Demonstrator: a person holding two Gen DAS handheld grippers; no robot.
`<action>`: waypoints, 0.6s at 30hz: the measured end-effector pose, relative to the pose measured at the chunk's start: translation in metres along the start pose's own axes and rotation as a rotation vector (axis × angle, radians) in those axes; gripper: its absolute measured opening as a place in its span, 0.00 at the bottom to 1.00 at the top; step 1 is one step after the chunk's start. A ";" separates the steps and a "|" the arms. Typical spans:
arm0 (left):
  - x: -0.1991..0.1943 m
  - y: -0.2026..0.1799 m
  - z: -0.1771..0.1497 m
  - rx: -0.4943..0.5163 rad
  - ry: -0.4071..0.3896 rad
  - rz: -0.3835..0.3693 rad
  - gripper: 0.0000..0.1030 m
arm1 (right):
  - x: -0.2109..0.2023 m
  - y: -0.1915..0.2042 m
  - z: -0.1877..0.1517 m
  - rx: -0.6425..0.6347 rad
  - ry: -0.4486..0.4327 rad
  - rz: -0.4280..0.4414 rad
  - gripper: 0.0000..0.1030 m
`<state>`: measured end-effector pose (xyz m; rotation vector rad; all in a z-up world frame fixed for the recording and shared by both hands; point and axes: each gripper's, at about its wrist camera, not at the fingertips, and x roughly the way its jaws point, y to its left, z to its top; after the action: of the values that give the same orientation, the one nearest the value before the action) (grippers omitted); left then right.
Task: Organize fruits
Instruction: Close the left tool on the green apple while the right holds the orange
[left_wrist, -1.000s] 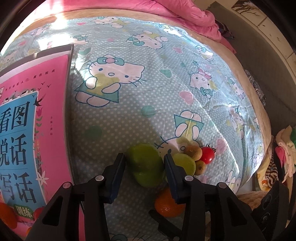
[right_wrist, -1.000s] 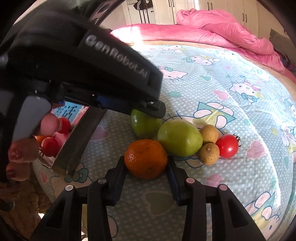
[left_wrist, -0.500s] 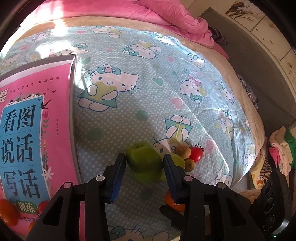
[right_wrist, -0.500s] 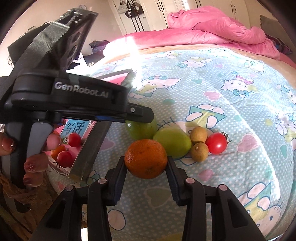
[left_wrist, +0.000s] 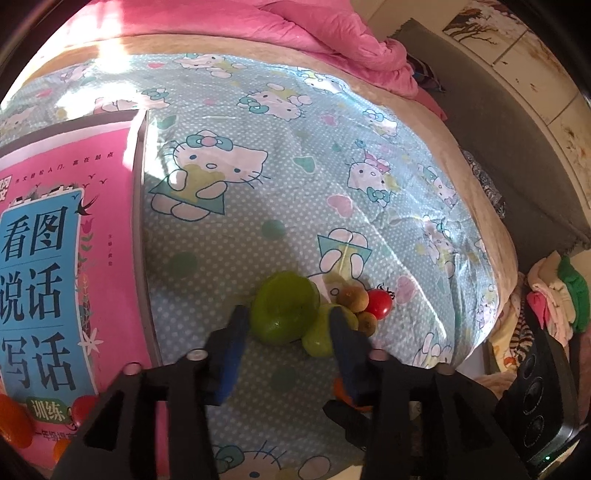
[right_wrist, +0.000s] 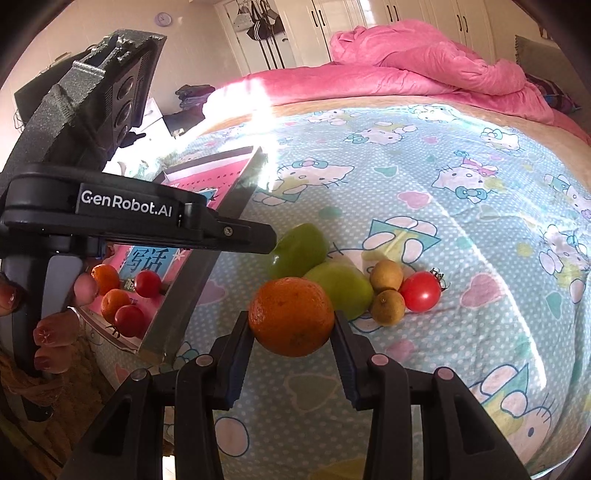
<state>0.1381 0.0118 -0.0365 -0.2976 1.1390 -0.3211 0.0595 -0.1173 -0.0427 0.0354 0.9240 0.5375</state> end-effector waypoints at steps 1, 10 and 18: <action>0.003 -0.002 0.002 0.008 0.002 0.007 0.60 | -0.001 -0.001 -0.001 -0.001 0.000 -0.002 0.41; 0.036 -0.008 0.012 0.068 0.054 0.083 0.60 | -0.006 -0.005 -0.005 0.020 0.011 0.002 0.41; 0.043 -0.016 0.013 0.125 0.049 0.122 0.46 | -0.006 -0.010 -0.005 0.063 0.017 0.033 0.41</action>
<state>0.1646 -0.0188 -0.0616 -0.1098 1.1743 -0.2913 0.0566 -0.1294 -0.0438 0.1035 0.9582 0.5394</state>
